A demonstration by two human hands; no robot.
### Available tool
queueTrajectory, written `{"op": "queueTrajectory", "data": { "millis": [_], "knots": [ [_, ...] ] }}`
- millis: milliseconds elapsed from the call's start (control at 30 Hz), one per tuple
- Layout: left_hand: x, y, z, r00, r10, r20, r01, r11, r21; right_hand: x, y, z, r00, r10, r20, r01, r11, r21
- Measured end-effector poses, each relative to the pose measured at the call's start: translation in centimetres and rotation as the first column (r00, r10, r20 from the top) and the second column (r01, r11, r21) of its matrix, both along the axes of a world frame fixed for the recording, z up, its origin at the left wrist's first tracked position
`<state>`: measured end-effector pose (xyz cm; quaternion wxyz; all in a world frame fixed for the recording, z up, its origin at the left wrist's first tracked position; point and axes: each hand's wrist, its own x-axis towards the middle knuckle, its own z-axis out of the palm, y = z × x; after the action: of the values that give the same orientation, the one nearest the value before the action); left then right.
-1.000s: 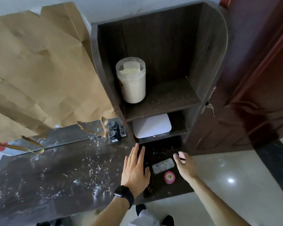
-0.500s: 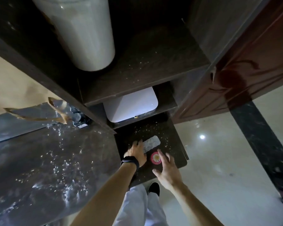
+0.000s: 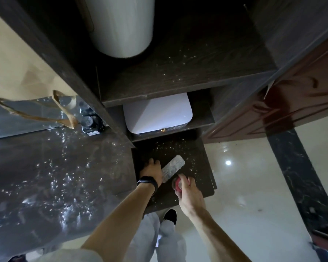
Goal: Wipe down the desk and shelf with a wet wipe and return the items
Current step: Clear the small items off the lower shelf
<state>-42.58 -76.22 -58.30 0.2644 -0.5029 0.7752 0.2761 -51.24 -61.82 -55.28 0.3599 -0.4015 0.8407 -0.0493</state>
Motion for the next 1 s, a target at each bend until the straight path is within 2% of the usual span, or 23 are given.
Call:
{"op": "queueTrajectory", "data": {
  "millis": [100,267,500,600,700,800,900,1000],
  "knots": [
    [0.5,0.5,1.3,0.993,0.110,-0.052,-0.108,0.994,0.032,-0.7,1.3,1.8,0.999,-0.035,0.018,0.036,0.999,-0.034],
    [-0.1,1.5,3.7,0.986,0.149,-0.082,-0.144,0.988,0.061,-2.8,2.8,4.9,1.000,0.015,-0.008,-0.015,0.999,-0.050],
    [-2.4,3.9,0.5,0.984,0.176,0.005,-0.176,0.984,0.021,-6.8,2.6,5.4,0.994,0.104,0.017,-0.101,0.987,-0.122],
    [-2.8,4.3,-0.6,0.972,0.230,-0.037,-0.231,0.972,-0.031,-8.5,1.8,6.1,0.983,0.177,0.036,-0.170,0.974,-0.147],
    [-2.7,5.0,0.0,0.951,0.298,-0.084,-0.299,0.954,-0.009,-9.8,1.5,7.4,0.974,0.225,0.035,-0.214,0.958,-0.191],
    [-1.9,6.3,2.4,0.839,0.512,-0.184,-0.499,0.859,0.117,-10.6,1.2,9.7,0.964,0.263,0.038,-0.248,0.941,-0.230],
    [-1.0,7.5,6.8,0.594,0.743,-0.309,-0.668,0.669,0.325,-11.2,0.4,12.4,0.959,0.283,0.030,-0.265,0.927,-0.266],
    [-0.1,8.4,11.8,0.431,0.809,-0.399,-0.727,0.573,0.377,-11.4,-0.9,15.6,0.958,0.285,0.007,-0.264,0.896,-0.357]
  ]
}}
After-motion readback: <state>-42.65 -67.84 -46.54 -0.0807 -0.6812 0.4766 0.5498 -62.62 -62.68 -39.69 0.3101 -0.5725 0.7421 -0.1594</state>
